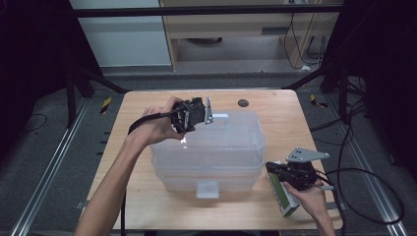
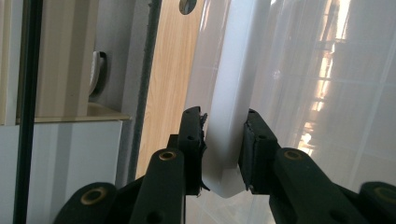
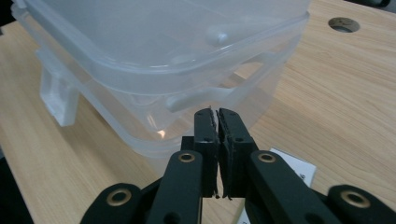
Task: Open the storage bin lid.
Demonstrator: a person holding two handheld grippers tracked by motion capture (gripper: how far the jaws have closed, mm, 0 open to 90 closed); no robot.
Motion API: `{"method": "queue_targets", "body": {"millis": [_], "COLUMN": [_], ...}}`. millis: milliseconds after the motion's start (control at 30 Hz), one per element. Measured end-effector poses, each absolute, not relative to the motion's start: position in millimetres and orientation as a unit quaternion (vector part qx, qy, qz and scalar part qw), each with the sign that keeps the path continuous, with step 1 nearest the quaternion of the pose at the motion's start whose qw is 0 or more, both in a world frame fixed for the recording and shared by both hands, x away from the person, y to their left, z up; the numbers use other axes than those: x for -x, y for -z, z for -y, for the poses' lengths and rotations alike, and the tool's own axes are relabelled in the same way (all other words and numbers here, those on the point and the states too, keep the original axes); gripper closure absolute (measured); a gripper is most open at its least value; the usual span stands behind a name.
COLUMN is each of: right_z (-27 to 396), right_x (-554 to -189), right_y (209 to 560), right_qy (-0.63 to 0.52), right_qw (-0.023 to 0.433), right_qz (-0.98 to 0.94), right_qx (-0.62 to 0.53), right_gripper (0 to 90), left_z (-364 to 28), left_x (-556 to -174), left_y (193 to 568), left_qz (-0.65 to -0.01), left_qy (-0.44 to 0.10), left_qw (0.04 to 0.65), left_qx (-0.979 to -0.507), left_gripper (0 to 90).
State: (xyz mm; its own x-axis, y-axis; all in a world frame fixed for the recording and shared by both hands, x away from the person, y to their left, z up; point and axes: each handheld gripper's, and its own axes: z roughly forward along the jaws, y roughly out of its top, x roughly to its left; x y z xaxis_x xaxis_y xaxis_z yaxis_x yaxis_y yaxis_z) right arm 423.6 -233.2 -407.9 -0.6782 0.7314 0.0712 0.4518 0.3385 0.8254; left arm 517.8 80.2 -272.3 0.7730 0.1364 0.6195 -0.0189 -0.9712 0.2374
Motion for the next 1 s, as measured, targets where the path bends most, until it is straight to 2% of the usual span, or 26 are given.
{"method": "queue_targets", "body": {"millis": [767, 1000], "right_z": [223, 223], "right_x": [-419, -419], "right_y": [399, 399], "right_qy": [-0.476, -0.476], "right_qw": [0.139, 0.139], "right_qz": [-0.797, -0.798], "right_qx": [-0.344, -0.343], "right_gripper": [90.0, 90.0], "left_z": [-82, -84], "left_x": [-523, -522], "left_y": [270, 269], "left_qz": [-0.042, -0.044], "left_qy": [-0.334, -0.339], "left_qw": [0.118, 0.124], "left_qx": [-0.934, -0.932], "left_gripper": [70.7, 60.7]}}
